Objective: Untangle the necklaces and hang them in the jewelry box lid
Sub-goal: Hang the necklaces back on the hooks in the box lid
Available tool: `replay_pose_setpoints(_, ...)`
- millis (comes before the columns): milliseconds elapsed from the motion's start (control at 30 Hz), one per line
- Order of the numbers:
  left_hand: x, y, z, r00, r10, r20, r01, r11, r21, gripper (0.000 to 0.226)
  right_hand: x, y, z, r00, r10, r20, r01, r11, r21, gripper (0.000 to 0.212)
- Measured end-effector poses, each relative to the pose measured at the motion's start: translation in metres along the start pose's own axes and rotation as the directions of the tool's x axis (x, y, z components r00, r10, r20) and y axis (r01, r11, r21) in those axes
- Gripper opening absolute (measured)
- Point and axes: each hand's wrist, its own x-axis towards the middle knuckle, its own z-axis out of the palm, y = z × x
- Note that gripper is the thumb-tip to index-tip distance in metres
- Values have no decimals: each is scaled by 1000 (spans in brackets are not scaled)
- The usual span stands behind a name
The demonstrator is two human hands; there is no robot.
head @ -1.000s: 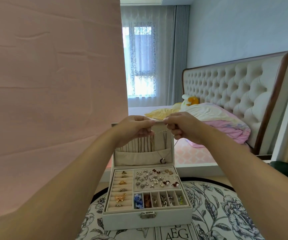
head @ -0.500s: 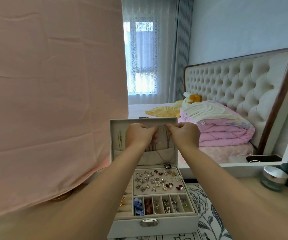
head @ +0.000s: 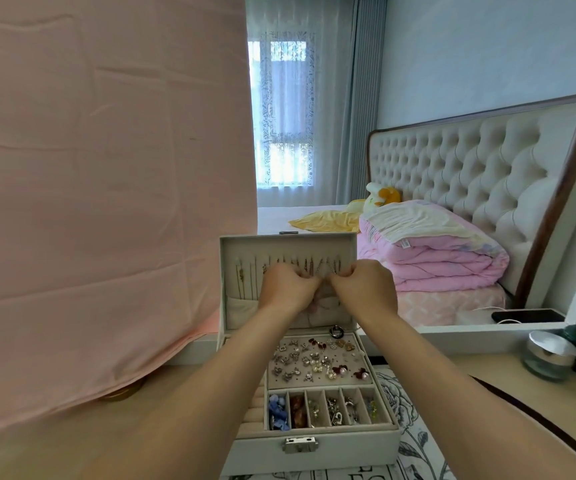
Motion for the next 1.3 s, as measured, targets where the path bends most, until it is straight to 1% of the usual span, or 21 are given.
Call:
replay_pose_setpoints(100, -4, -4, -1, 995, 97, 18, -98, 992, 80, 15, -6, 9, -3, 991, -40, 129, 51, 996, -80, 19)
replay_pose_setpoints(133, -5, -5, -2, 991, 130, 25, -132, 984, 117, 16, -7, 11, -6, 986, -52, 160, 69, 993, -101, 18)
replay_pose_setpoints(233, -10, -10, -8, 981, 192, 29, -194, 963, 189, 27, -10, 18, -16, 970, -68, 235, 111, 978, -175, 10)
replay_pose_setpoints(267, -11, -12, -10, 977, 211, 24, -211, 954, 211, 28, -11, 19, -18, 964, -62, 257, 125, 963, -238, 13)
replay_pose_setpoints(333, -13, -17, -11, 969, 247, 19, -243, 934, 261, 29, -12, 18, -21, 954, -19, 298, 143, 906, -399, 23)
replay_pose_setpoints(367, -13, -20, -11, 964, 264, 22, -259, 919, 296, 30, -12, 17, -20, 948, 9, 318, 143, 880, -453, 30)
replay_pose_setpoints(467, -19, -26, -11, 942, 332, 58, -321, 831, 455, 31, -17, 12, -13, 932, 64, 355, 146, 834, -533, 50)
replay_pose_setpoints(533, -23, -29, -9, 921, 378, 98, -369, 760, 536, 31, -20, 10, -7, 931, 53, 362, 177, 801, -572, 56)
replay_pose_setpoints(600, -25, -31, -7, 905, 407, 125, -398, 701, 592, 32, -21, 10, -3, 925, 40, 378, 197, 800, -567, 52)
replay_pose_setpoints(767, -23, -31, -7, 896, 399, 194, -413, 592, 691, 34, -16, 11, -2, 889, 7, 458, 223, 866, -447, 16)
replay_pose_setpoints(800, -22, -32, -7, 895, 396, 207, -417, 576, 703, 35, -13, 11, -4, 891, -16, 453, 219, 889, -401, 13)
replay_pose_setpoints(867, -20, -32, -7, 891, 397, 220, -423, 550, 720, 34, -6, 9, -10, 906, -80, 417, 198, 948, -249, 19)
replay_pose_setpoints(933, -20, -33, -7, 888, 401, 224, -429, 550, 717, 35, 1, 1, -17, 925, -151, 350, 193, 977, -87, 16)
replay_pose_setpoints(1000, -20, -34, -7, 887, 405, 222, -434, 565, 702, 36, 7, -8, -21, 945, -214, 247, 211, 977, 39, 6)
replay_pose_setpoints(1067, -20, -35, -8, 887, 407, 217, -436, 585, 684, 34, 11, -15, -23, 950, -269, 157, 255, 962, 100, 3)
replay_pose_setpoints(1100, -21, -35, -8, 888, 405, 215, -436, 597, 673, 33, 13, -17, -23, 945, -294, 142, 281, 954, 101, 1)
replay_pose_setpoints(1133, -21, -36, -8, 890, 402, 214, -435, 612, 660, 31, 14, -18, -22, 938, -309, 157, 298, 950, 87, 3)
replay_pose_setpoints(1167, -21, -36, -8, 892, 399, 212, -434, 627, 647, 31, 14, -18, -21, 929, -310, 201, 306, 951, 52, 6)
replay_pose_setpoints(1233, -22, -38, -9, 894, 397, 206, -432, 648, 627, 31, 11, -14, -17, 909, -295, 295, 332, 939, -85, 19)
replay_pose_setpoints(1267, -22, -38, -9, 895, 395, 205, -431, 652, 624, 32, 8, -12, -16, 903, -295, 311, 353, 924, -150, 25)
replay_pose_setpoints(1300, -22, -38, -9, 896, 393, 204, -429, 654, 623, 32, 6, -9, -15, 903, -304, 303, 367, 913, -178, 26)
